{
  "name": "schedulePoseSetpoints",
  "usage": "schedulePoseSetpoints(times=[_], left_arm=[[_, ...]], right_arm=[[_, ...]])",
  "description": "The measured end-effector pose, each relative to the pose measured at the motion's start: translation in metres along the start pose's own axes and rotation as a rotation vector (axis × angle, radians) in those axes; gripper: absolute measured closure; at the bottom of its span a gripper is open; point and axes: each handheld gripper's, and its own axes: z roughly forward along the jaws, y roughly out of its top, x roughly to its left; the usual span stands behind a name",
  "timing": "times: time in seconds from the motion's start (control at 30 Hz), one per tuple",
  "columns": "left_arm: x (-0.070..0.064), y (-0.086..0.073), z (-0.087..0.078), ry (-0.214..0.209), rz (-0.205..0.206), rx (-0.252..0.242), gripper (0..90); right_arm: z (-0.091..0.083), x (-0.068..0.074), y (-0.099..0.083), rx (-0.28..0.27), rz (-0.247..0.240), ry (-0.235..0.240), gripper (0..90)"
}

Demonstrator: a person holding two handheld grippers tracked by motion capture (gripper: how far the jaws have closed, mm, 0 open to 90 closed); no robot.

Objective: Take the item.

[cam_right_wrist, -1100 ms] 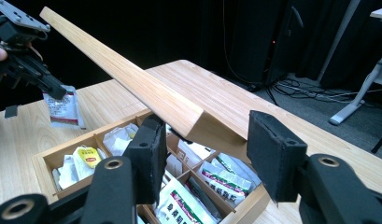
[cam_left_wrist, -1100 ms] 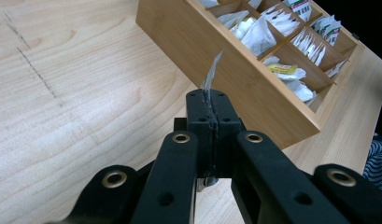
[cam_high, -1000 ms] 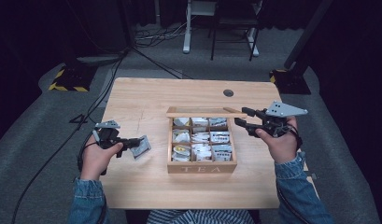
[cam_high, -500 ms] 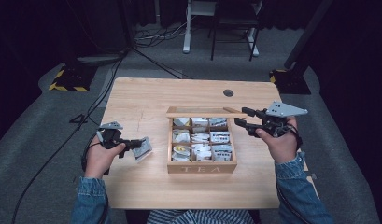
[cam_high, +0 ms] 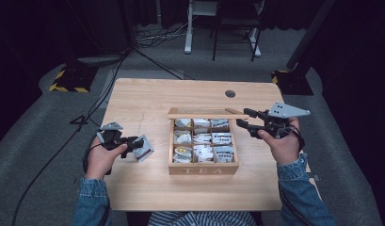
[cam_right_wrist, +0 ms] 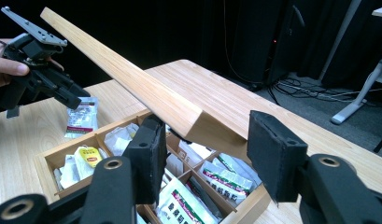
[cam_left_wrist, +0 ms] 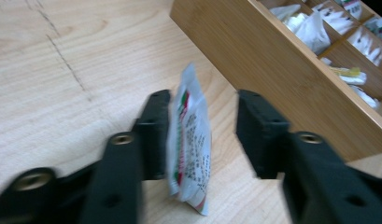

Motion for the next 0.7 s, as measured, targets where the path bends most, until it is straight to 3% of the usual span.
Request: schedulePoseSetpoints(times=[0.13,0.2,0.33,0.7], left_arm=[[0.000,0.003,-0.002,0.057,0.031,-0.026,36.4],[0.000,0.004,-0.003,0.074,0.042,-0.043,32.4],[0.000,0.007,-0.010,0.100,0.051,-0.069,29.2],[-0.014,0.020,-0.025,0.117,0.104,-0.120,29.3]], right_arm=[[0.000,0.000,-0.001,0.002,0.001,0.001,48.4],[-0.001,0.001,-0.001,0.003,0.005,0.003,48.4],[-0.001,0.001,-0.002,0.007,0.004,0.003,48.5],[-0.002,0.004,-0.004,0.023,0.000,0.001,48.6]])
